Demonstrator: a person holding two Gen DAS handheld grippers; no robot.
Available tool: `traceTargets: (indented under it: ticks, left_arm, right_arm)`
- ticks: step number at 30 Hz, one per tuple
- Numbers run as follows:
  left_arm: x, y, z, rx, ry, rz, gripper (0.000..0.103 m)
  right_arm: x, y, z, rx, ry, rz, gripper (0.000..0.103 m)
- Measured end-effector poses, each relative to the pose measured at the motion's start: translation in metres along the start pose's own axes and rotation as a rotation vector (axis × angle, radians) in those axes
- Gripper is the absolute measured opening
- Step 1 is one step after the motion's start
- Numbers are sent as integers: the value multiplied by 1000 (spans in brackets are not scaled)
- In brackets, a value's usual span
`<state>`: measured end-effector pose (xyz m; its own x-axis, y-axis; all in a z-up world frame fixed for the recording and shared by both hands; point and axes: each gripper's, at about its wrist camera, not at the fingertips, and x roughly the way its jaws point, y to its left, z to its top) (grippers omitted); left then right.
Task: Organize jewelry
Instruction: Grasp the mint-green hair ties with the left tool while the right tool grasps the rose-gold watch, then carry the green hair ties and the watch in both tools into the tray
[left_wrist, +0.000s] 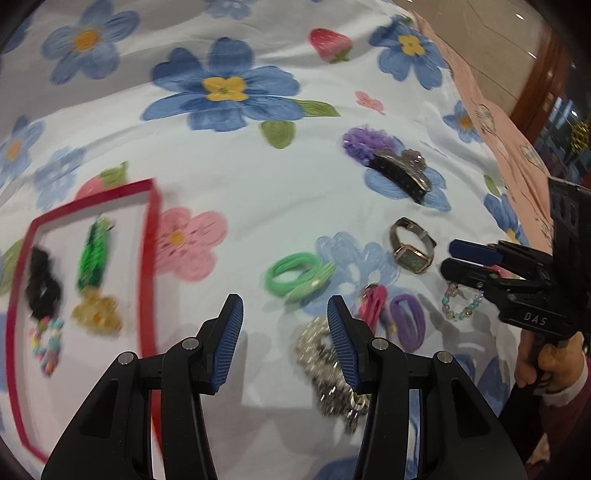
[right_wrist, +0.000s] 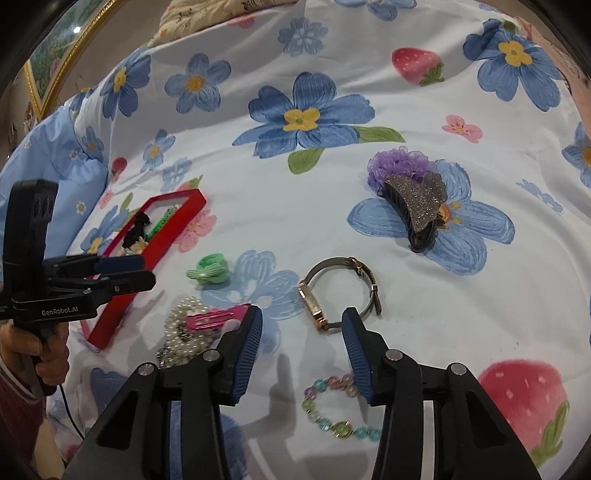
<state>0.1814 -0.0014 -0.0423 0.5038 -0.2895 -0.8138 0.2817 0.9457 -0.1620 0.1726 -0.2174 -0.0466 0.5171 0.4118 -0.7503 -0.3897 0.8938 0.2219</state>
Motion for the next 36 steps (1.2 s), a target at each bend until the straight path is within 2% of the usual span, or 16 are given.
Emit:
traceTargets:
  ticks: [8, 10, 11, 15, 17, 18, 25, 36]
  left_arm:
    - [36, -12, 13, 88, 66, -12, 46]
    - [45, -12, 13, 91, 82, -11, 43]
    - [49, -12, 13, 93, 90, -7, 40]
    - [57, -14, 12, 106, 100, -12, 20]
    - [58, -15, 11, 112, 99, -22, 13]
    - [57, -16, 11, 113, 96, -22, 12]
    - [29, -6, 8, 66, 35, -27, 11]
    - [-40, 44, -25, -134, -83, -19, 11]
  right_arm:
    - [20, -3, 7, -39, 42, 2, 42]
    - [25, -4, 8, -45, 54, 0, 36]
    - [27, -4, 8, -47, 60, 1, 35]
    - [38, -2, 7, -63, 89, -2, 24]
    - [42, -2, 6, -63, 99, -2, 16]
    - [43, -2, 5, -63, 100, -8, 9]
    - [32, 0, 6, -27, 67, 6, 7]
    - [10, 36, 14, 3, -2, 103, 7]
